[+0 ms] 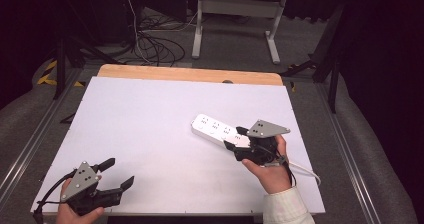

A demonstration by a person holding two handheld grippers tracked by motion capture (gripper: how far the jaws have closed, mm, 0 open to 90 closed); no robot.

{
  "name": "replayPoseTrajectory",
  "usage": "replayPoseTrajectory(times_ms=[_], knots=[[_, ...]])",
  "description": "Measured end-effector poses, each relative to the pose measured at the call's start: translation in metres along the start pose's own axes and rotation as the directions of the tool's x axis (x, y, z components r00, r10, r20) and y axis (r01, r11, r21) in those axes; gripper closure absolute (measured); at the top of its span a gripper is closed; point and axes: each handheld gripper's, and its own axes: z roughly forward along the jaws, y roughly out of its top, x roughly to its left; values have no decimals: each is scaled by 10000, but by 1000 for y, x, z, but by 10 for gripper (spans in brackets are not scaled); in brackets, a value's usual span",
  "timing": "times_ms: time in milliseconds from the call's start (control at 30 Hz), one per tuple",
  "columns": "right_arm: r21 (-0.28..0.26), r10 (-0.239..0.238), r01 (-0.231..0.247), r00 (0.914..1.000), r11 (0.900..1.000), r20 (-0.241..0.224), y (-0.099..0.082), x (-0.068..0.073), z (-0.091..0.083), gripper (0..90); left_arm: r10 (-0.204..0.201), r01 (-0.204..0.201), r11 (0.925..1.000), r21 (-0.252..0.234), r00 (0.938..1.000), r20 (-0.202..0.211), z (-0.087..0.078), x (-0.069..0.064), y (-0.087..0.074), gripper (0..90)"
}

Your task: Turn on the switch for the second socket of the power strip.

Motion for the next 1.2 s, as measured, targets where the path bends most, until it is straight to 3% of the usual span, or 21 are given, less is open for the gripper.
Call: replayPoseTrajectory(times_ms=[400, 633, 900, 1200], knots=[[-188, 321, -330, 9983, 9993, -486, -22, 0, -23, 290, -128, 128, 9999, -43, 9999, 46, 0, 0, 0, 191], [-90, 749, -756, 9949, 9971, -676, -43, -4, -34, 243, -288, 290, 9995, -154, 9995, 127, 0, 1, 0, 181], [24, 1007, -1008, 9913, 9949, -853, -60, -8, -38, 231, -210, 211, 9997, -134, 9998, 50, 0, 2, 0, 181], [535, 1062, -1014, 9895, 9934, -977, -80, -8, -36, 227, -326, 327, 9994, -120, 9994, 81, 0, 3, -1, 181]])
